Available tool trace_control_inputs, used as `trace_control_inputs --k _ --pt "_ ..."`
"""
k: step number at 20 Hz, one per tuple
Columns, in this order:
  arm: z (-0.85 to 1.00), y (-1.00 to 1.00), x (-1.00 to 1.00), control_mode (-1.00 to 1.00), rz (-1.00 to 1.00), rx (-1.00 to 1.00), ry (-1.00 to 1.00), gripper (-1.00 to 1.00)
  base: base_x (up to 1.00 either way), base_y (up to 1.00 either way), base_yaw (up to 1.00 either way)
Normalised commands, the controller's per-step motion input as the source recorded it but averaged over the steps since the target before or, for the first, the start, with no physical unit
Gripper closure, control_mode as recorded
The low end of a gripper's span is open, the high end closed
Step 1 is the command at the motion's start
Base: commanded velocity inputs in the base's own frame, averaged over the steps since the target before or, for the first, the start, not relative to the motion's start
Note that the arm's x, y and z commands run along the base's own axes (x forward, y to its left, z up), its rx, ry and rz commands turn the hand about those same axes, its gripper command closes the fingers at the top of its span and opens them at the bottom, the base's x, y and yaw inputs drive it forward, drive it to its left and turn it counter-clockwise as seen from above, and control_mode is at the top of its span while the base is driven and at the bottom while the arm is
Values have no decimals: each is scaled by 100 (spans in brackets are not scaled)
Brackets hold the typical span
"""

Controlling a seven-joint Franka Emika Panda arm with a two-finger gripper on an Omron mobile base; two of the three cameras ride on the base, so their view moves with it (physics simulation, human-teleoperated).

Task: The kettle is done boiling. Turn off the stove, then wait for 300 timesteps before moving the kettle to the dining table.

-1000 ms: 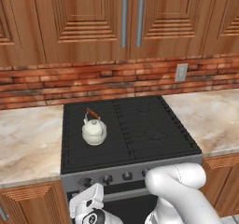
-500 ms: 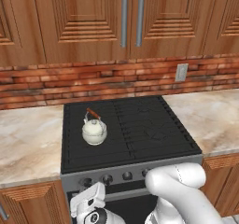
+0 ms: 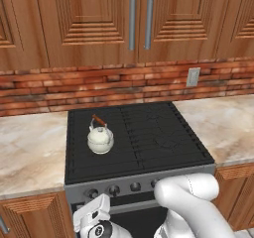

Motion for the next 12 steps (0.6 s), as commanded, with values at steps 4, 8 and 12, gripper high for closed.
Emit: trace_control_inputs --k 4,8,12 --pt "0 -24 0 -100 0 8 0 100 0 0 0" --pt "0 -28 0 -100 0 10 0 100 0 0 0" --pt "0 -29 2 -100 0 11 0 100 0 0 0"
